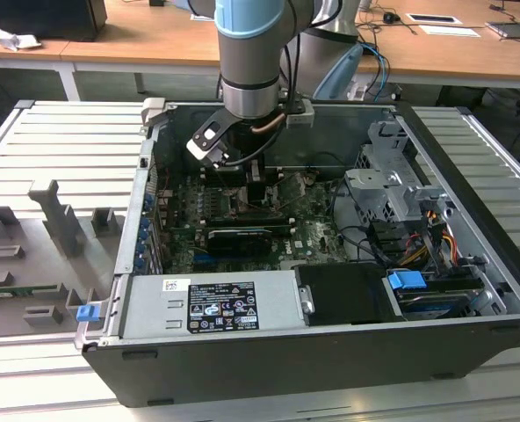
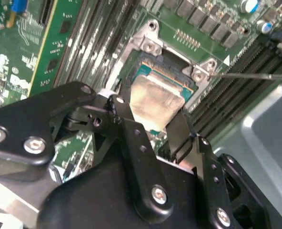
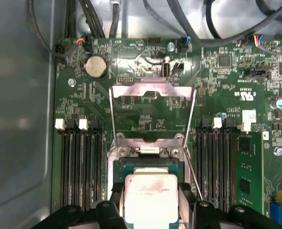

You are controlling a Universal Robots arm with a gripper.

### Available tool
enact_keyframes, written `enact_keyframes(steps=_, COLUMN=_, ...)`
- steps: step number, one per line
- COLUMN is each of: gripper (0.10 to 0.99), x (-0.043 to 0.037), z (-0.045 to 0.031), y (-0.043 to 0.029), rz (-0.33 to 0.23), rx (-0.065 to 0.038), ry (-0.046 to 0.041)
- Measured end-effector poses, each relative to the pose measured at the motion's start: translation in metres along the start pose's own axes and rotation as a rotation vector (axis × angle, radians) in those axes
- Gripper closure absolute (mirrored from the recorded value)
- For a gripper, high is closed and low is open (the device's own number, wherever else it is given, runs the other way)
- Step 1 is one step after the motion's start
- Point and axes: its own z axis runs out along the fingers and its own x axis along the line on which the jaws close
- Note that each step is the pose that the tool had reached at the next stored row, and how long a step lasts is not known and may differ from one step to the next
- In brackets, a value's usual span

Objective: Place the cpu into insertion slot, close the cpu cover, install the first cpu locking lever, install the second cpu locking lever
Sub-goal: 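Place the cpu into insertion slot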

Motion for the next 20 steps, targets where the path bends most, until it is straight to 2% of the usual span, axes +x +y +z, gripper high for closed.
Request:
enact_keyframes(steps=4, gripper=0.549, x=0.0, z=0.0052, y=0.0001, rz=0.002, rx=0.004, ry=-0.0024)
enact_keyframes(steps=7, gripper=0.549, x=-0.0001, z=0.0065, y=0.0021, rz=0.004, rx=0.006, ry=-0.0027)
enact_keyframes(steps=20, gripper=0.549, x=-0.0001, z=0.0107, y=0.0008, rz=0.001, rx=0.006, ry=-0.0026)
